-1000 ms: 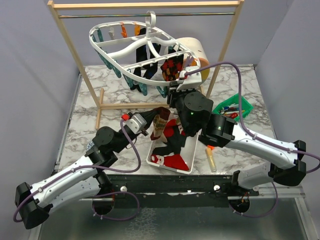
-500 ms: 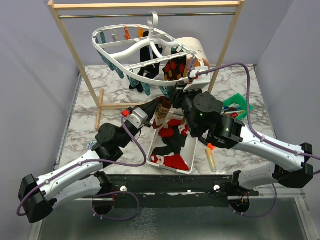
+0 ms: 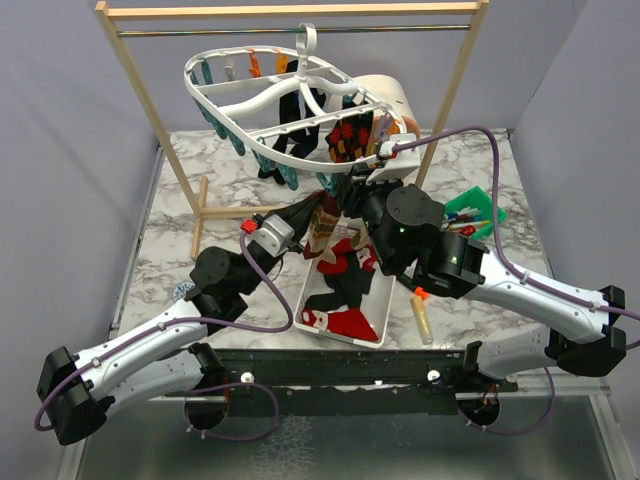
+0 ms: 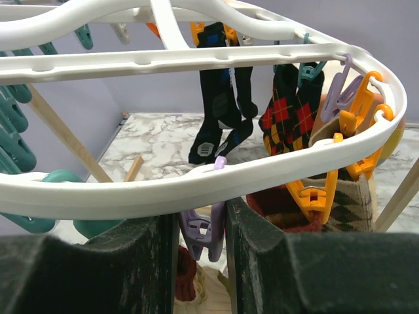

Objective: Clip the socks to the hanger
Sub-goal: Open the clamp at the hanger, then clamp the sock onto the hanger.

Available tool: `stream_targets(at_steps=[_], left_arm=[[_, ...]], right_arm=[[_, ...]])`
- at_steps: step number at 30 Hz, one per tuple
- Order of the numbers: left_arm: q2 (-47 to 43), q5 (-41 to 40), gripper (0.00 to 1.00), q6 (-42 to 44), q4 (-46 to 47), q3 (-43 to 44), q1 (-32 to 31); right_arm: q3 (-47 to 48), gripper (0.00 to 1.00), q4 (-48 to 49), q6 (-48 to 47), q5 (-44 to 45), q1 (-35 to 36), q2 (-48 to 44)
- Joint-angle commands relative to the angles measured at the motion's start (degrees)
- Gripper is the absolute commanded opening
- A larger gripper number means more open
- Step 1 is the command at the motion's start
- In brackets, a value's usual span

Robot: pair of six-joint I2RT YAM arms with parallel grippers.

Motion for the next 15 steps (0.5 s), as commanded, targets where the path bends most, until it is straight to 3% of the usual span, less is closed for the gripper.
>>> stream_targets(at_steps=[1,15], left_arm=[[-0.2,0.1,0.00,-0.7,2.0,2.1,0.0],[0.2,1.3,0.00,-1.3,2.0,2.6,0.0]], right_arm=[[-0.4,0.00,0.5,1.2,-1.0,0.4,-0.3],[-0.3,0.00,-0.3,3.3,-1.5,0.4,-0.1]])
